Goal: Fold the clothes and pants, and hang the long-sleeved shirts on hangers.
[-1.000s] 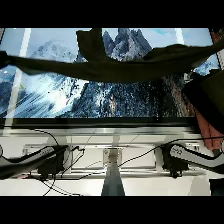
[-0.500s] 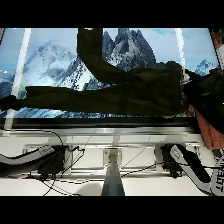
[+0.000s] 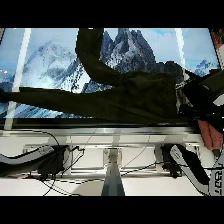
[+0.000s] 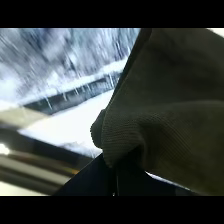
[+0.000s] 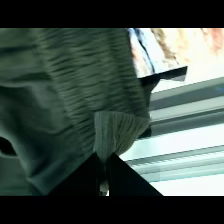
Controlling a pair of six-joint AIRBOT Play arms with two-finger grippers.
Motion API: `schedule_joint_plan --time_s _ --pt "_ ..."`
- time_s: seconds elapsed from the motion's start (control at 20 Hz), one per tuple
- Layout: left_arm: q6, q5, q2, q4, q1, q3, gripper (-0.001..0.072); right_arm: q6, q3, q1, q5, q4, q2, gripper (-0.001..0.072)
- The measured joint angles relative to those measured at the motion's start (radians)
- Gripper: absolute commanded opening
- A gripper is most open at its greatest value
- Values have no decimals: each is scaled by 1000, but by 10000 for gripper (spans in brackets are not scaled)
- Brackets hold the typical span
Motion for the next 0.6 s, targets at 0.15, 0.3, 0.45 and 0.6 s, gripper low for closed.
schedule_joint_plan --time_s 0.15,0.3,0.45,0.6 --pt "-2 -16 -7 0 4 35 18 0 -4 0 -2 -20 0 31" --pt "-5 -60 -36 57 13 12 18 -1 -5 0 9 -47 0 31" --pt "-5 -104 -74 143 23 -41 18 -1 -5 0 32 -86 0 32" --pt "-5 -137 -116 206 31 -100 18 -1 -5 0 41 -105 0 32"
